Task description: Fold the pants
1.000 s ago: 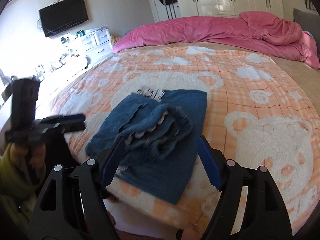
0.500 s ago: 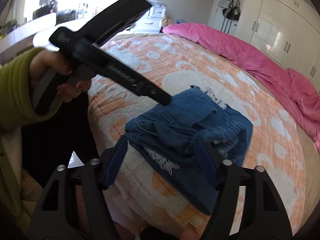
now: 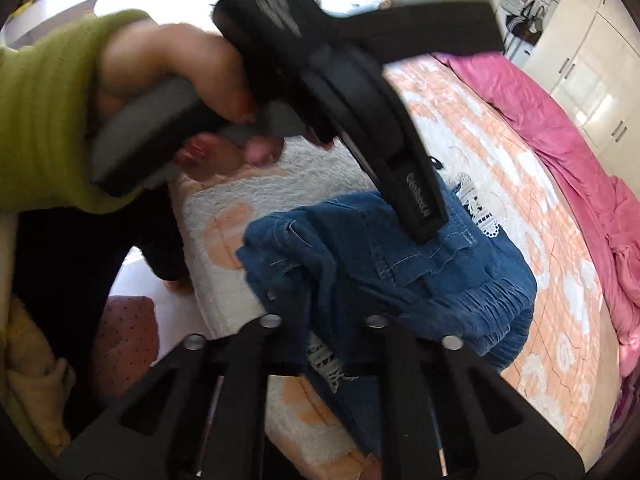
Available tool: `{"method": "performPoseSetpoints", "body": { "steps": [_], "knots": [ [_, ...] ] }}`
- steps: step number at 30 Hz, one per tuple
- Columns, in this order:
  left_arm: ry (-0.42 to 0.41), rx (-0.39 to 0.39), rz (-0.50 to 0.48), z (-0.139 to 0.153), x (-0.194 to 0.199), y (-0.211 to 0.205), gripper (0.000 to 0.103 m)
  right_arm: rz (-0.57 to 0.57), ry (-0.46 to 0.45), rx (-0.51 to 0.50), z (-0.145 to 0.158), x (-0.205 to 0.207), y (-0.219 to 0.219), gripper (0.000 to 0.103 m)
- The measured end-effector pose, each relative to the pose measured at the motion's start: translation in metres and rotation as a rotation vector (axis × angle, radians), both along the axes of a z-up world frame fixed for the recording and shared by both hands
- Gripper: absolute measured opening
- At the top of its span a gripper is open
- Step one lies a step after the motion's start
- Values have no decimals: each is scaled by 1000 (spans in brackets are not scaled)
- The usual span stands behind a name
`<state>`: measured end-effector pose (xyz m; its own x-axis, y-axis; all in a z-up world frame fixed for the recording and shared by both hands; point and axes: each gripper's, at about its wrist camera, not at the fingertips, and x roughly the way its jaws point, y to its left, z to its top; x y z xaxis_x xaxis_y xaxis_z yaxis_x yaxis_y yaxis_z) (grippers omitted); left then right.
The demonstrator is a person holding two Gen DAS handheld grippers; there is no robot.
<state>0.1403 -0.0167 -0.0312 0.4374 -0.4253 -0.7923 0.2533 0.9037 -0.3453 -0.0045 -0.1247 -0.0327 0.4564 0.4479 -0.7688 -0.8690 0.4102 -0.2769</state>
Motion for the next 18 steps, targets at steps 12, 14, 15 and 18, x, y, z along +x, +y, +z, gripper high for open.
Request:
{"method": "performPoseSetpoints", "body": {
  "steps": [12,14,15,18],
  "knots": [
    [-34,-2,7,0,-5,-2,38,-76,133,125,-21,-16,-41,2],
    [-35,-1,10,1,-5,-1,38,-91,128,134,-23,-17,-39,2],
    [-37,2,11,1,-6,-2,38,-96,128,136,-23,-13,-39,2],
    [-42,9,12,1,-6,-3,38,-109,151,161,-19,-12,-45,6]
  ]
}}
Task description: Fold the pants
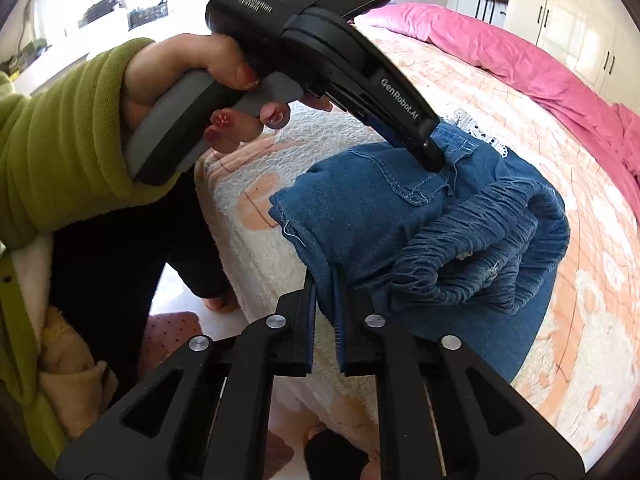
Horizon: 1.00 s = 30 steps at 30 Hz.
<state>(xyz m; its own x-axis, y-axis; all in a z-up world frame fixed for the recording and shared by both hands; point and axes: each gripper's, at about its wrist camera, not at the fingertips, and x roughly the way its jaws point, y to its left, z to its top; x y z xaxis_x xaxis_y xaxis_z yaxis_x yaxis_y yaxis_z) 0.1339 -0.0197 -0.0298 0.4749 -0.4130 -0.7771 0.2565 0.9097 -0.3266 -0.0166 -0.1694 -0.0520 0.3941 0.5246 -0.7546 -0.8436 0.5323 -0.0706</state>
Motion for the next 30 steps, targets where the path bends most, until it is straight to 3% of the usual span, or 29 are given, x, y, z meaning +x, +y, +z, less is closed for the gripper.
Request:
{"method": "performPoseSetpoints", "body": {
  "steps": [6,13,20,23,30],
  "knots": [
    [-5,4,-3,0,0,0,38,-17,35,99,19,-1,-10,21],
    [-7,3,-3,-1,1,1,38,-42,9,227,49,1,-5,25],
    [-18,21,-1,1,1,-1,38,-173,114,146,18,31,8,27],
    [-19,18,2,0,1,-1,38,-203,180,191,6,39,4,27],
    [-28,10,26,4,-3,0,38,-205,162,218,10,35,2,32]
  ]
}}
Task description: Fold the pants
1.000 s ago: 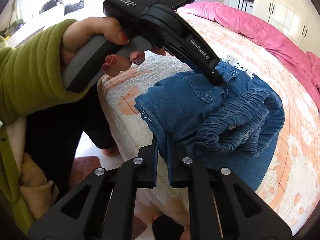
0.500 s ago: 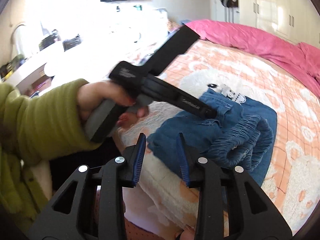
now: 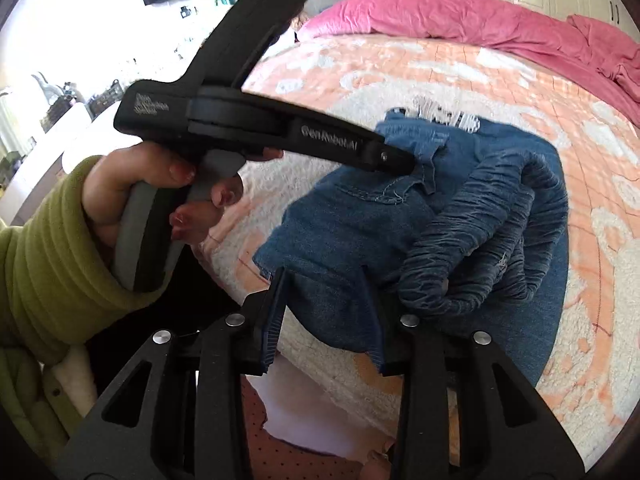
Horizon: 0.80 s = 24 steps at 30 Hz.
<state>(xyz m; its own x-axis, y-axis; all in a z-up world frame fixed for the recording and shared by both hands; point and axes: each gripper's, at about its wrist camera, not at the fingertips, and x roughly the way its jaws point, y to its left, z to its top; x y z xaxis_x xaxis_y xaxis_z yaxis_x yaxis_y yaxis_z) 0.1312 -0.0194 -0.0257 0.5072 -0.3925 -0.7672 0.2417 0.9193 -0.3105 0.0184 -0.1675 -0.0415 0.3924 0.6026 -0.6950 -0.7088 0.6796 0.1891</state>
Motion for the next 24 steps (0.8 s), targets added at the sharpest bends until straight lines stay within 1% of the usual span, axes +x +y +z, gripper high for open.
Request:
{"method": "performPoseSetpoints", "body": {
  "steps": [3,7,10,13,16,18,20,22,24],
  "knots": [
    [-4,2,6,2,-3,0,38,3,-29,13,5,-10,-2,38],
    [-5,-5,20,4,-6,2,38,-9,-58,32,17,-15,-10,40],
    [-11,-13,34,7,-10,5,38,-21,-85,48,25,-21,-16,43],
    [-40,-26,61,17,-20,11,39,-51,-119,73,36,-25,-27,46],
    [-84,-28,94,30,-32,19,46,-117,-162,99,48,-27,-45,51],
    [-111,-27,116,39,-41,26,54,-175,-168,117,53,-23,-57,54],
    [-123,-23,129,43,-47,31,56,-232,-163,124,55,-16,-69,56],
    [-124,-11,138,44,-50,33,58,-308,-145,105,54,-4,-82,56],
    [-110,-13,141,39,-51,34,64,-374,-112,92,48,9,-95,56]
  ]
}}
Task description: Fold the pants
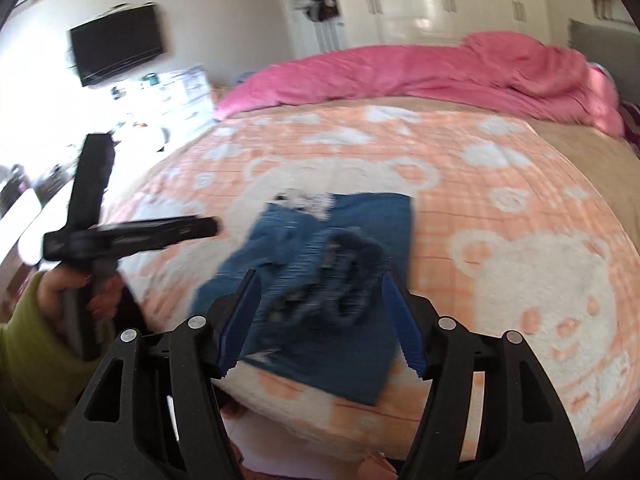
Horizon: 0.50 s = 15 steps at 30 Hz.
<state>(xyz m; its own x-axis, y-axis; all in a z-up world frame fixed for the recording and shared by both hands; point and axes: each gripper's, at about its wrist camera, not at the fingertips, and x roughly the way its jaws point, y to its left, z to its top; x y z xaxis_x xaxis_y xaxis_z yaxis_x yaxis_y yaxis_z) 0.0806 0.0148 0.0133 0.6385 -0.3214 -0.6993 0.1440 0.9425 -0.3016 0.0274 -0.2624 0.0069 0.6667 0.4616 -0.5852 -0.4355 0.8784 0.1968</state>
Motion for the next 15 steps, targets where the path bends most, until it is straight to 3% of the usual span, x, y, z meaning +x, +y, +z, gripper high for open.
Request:
{"method": "performPoseSetpoints", "body": {
  "steps": [5,15],
  "knots": [
    [65,-34,-5,-21,6,-3,65,-99,96,-11,-21,31,-20,56],
    [122,-83,-18,-51,17,-11,76,-57,266,71,-63,80,-18,54]
  ]
}}
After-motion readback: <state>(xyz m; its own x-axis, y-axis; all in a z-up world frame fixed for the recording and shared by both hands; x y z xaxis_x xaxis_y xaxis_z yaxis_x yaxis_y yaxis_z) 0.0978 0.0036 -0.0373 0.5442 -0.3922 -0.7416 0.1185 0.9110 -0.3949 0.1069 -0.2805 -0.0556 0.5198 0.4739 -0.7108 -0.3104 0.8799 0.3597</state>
